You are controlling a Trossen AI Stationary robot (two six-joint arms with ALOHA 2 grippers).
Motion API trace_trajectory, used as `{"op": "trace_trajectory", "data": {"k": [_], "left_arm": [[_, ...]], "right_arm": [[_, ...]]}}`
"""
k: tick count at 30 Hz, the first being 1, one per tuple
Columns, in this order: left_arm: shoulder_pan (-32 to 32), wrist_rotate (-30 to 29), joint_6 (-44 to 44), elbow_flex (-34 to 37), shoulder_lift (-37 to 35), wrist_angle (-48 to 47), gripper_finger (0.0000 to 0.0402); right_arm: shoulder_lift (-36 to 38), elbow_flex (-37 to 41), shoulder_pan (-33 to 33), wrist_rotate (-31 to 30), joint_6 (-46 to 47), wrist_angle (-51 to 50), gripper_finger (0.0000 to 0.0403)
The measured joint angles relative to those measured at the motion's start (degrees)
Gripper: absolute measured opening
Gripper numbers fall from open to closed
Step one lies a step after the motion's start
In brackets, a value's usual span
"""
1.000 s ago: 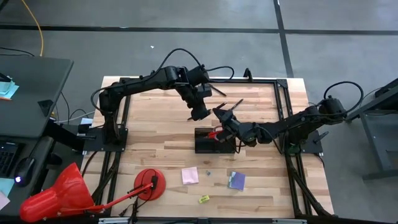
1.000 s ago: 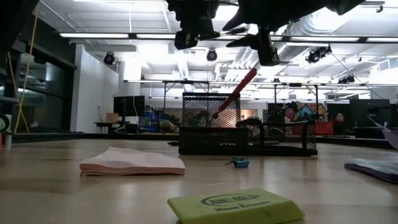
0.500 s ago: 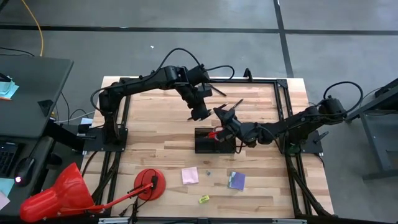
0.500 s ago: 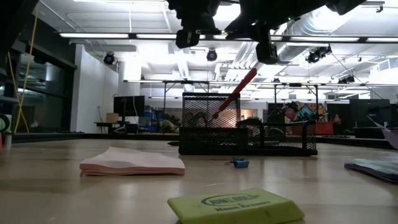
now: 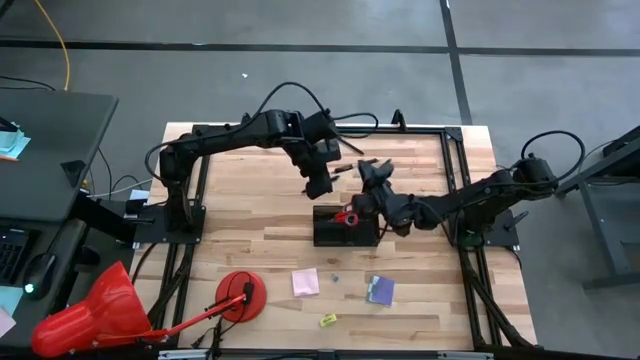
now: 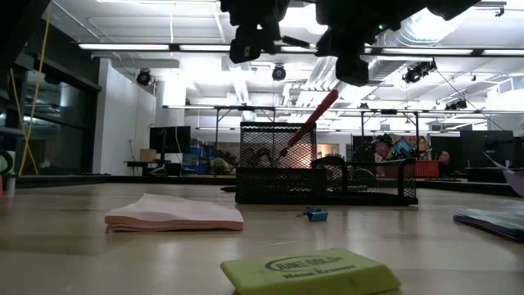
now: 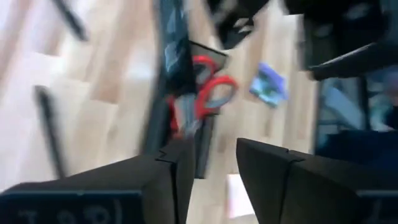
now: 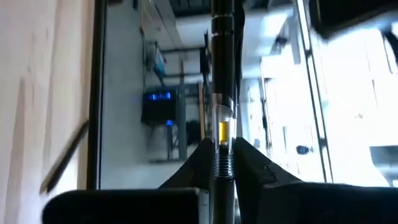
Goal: Pick and place office supplies into organizer
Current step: Put the black pen into the black desk organizer
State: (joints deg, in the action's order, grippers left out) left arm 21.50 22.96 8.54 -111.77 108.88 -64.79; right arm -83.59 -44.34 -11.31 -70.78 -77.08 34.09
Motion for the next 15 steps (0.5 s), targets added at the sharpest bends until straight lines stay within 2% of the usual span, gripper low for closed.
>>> {"op": "trace_trajectory", "data": {"k": [4, 11, 13, 15], "left_arm": [[-0.1, -8.64, -3.95, 0.0, 0.0, -2.54, 0.013], [-3.37, -23.99, -12.88, 0.0, 0.0, -2.12, 0.0146], [-4.61, -24.32, -14.48, 0.0, -0.02, 1.21, 0.0145], [-5.74, -21.55, -17.27, -0.01, -0.27, 4.16, 0.014]], "right_arm": [[0.02, 0.08, -0.07, -4.41, 6.86, -3.74, 0.0016], [1.81, 0.15, -1.36, 1.03, 32.2, -17.04, 0.0016], [2.4, 0.17, -1.42, 2.78, 38.34, -19.74, 0.0016], [3.08, 0.17, -1.65, 2.31, 42.75, -21.89, 0.0016]]}}
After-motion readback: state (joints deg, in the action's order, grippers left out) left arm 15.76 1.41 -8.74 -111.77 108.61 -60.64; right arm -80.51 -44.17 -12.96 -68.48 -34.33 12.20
